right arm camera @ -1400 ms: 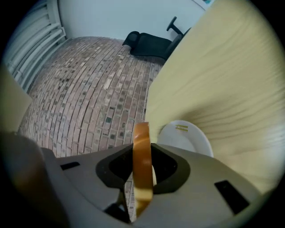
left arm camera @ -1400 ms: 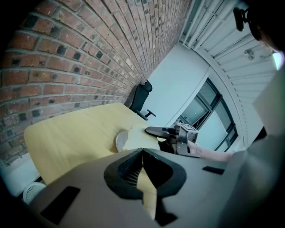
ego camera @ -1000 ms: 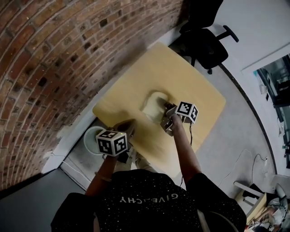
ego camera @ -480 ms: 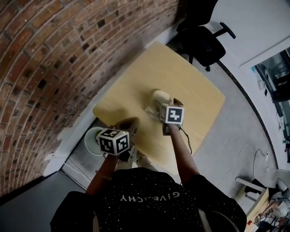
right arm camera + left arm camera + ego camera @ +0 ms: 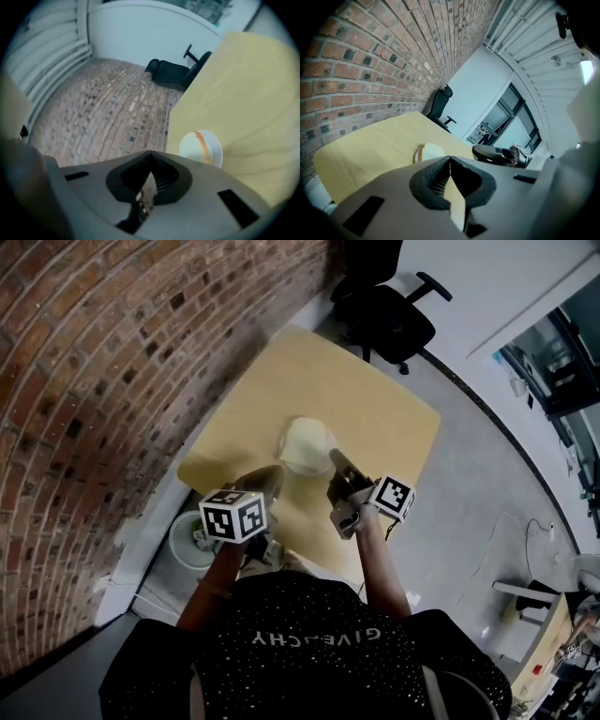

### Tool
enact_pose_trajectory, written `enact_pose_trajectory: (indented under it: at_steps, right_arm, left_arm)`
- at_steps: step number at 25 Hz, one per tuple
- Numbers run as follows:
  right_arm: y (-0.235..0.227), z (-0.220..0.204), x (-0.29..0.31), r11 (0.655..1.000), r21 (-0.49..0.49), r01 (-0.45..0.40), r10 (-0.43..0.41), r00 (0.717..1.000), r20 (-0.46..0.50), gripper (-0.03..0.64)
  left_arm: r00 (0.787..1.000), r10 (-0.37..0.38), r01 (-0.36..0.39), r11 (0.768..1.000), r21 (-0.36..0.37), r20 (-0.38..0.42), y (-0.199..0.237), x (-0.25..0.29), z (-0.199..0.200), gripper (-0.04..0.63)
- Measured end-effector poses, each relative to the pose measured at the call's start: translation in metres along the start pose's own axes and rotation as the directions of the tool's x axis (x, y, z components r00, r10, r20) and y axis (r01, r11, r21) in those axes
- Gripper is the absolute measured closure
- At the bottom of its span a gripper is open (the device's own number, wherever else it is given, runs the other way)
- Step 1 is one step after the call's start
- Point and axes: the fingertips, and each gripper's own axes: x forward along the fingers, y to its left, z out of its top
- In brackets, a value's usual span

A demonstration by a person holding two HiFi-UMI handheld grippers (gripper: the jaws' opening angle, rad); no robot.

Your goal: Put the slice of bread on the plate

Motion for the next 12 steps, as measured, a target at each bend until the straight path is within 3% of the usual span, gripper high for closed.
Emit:
enact_pose_trajectory:
  at_steps: [6, 12]
  right_arm:
    - [0.025, -0.014, -0.021, 0.987, 0.032, -0.155, 0.154, 0.987, 0.045, 0.606]
    - [0.031, -0.012, -0.027, 0.991, -0.026, -0.135, 0.136, 0.99, 0.037, 0.606]
  left_arm:
    - [0.998, -0.059, 0.059, 0.997, 0.039, -0.002, -0.014, 0.014, -0.003, 0.583]
    - [0.997, -0.081, 0.081, 0.996, 0.036, -0.007, -0.028, 0.019, -0.003, 0.583]
